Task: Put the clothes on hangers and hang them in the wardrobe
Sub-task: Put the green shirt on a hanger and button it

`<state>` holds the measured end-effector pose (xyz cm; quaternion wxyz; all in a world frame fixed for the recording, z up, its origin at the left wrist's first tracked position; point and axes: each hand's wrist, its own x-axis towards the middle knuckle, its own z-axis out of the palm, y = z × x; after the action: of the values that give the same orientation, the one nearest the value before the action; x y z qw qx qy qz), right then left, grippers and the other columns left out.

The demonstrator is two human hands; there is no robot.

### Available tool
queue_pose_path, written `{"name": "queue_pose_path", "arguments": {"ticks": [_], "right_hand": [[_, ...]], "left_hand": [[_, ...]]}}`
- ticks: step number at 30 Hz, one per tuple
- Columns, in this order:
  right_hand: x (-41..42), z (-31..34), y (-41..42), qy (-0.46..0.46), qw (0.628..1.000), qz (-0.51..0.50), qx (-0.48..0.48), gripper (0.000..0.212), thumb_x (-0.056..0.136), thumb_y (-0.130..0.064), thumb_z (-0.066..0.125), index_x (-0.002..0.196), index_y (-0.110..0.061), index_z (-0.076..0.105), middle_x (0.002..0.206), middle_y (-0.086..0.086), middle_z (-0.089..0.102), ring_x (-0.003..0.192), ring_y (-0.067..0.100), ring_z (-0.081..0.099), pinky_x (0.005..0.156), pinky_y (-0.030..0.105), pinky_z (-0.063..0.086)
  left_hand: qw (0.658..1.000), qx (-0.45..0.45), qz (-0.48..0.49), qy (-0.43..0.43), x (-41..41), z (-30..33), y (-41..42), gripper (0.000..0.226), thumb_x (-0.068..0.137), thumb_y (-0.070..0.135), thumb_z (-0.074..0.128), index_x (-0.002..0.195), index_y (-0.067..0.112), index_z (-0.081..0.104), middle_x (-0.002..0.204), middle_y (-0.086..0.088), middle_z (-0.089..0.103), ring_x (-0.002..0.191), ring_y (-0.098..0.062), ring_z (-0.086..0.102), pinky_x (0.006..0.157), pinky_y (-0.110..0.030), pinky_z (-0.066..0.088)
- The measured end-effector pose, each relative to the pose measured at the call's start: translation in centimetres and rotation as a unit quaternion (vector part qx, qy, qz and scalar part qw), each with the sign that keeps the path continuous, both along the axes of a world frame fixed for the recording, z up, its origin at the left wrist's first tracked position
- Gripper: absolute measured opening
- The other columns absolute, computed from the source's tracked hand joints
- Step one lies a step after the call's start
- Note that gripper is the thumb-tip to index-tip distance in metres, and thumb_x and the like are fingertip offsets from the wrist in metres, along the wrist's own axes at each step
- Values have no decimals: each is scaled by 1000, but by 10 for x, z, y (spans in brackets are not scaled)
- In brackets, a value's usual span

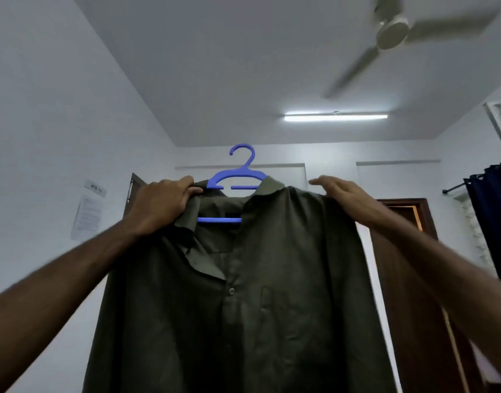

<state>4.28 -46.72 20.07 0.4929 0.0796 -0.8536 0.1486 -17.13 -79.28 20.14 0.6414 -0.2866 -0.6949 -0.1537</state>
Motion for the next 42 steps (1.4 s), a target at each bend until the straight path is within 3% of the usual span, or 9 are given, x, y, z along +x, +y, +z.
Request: {"name": "queue_pose_path", "arguments": {"ticks": [2, 6, 12, 15, 22, 28, 34, 38, 42], "right_hand": [[19, 17, 1, -56, 997, -30, 34, 53, 89, -72, 55, 111, -27, 72, 112, -4, 71, 107, 16, 66, 91, 34, 51], [60, 37, -14, -113, 987, 108, -42, 33, 98, -37, 62, 92, -5, 69, 88, 13, 69, 75, 19, 67, 65, 27, 55], [70, 41, -2, -167, 965, 153, -130, 32, 93, -35, 66, 96, -4, 71, 90, 13, 70, 72, 21, 65, 67, 31, 56], [45, 12, 25, -209, 951, 146, -174, 45, 90, -39, 73, 114, 0, 72, 111, 20, 73, 92, 29, 69, 84, 37, 56], [-70, -209, 123, -387, 863, 121, -301, 59, 88, -44, 73, 127, 0, 64, 130, 27, 64, 113, 38, 62, 111, 57, 43], [-130, -440, 172, -463, 804, 23, -373, 36, 91, -39, 68, 105, -6, 68, 104, 14, 72, 91, 18, 70, 84, 33, 57], [-189, -589, 203, -531, 790, -37, -305, 22, 103, -30, 59, 88, -14, 60, 82, -6, 62, 76, 4, 58, 71, 23, 46], [-234, -656, 232, -555, 787, -56, -263, 24, 104, -27, 57, 86, -12, 58, 84, -3, 59, 82, 14, 56, 69, 24, 41], [-273, -699, 242, -566, 791, -126, -194, 23, 104, -36, 54, 84, -25, 56, 95, 0, 63, 96, 25, 59, 78, 34, 42]], "left_hand": [[998, -18, -32, -56, 17, 22, -12, 30, 103, 50, 41, 93, 28, 59, 99, -11, 68, 94, -37, 64, 72, -38, 40], [973, -115, -114, -162, 45, 72, -39, 36, 103, 46, 46, 72, 32, 56, 92, -5, 65, 92, -28, 58, 83, -37, 43], [917, -201, -171, -300, 53, 95, -30, 35, 104, 36, 49, 126, 17, 68, 119, 10, 58, 111, -7, 52, 90, -14, 33], [902, -213, -174, -332, 28, 67, -5, 39, 103, 39, 50, 127, 14, 69, 125, 4, 64, 115, -13, 58, 98, -22, 40], [868, -272, -118, -399, -90, -150, 96, 36, 100, 54, 48, 85, 26, 64, 99, -4, 70, 92, -21, 61, 83, -32, 47], [836, -247, -99, -479, -161, -399, 176, 42, 100, 58, 40, 95, 23, 63, 106, -1, 71, 103, -26, 64, 82, -37, 50], [799, -245, -83, -543, -213, -572, 231, 36, 103, 44, 42, 90, 21, 66, 101, -3, 66, 102, -28, 61, 76, -37, 39], [823, -256, -10, -507, -252, -647, 262, 36, 103, 45, 44, 103, 23, 72, 108, -7, 60, 105, -31, 57, 86, -44, 39], [787, -208, -20, -580, -287, -694, 275, 23, 101, 31, 48, 102, 18, 66, 109, -8, 59, 102, -33, 62, 87, -43, 36]]}}
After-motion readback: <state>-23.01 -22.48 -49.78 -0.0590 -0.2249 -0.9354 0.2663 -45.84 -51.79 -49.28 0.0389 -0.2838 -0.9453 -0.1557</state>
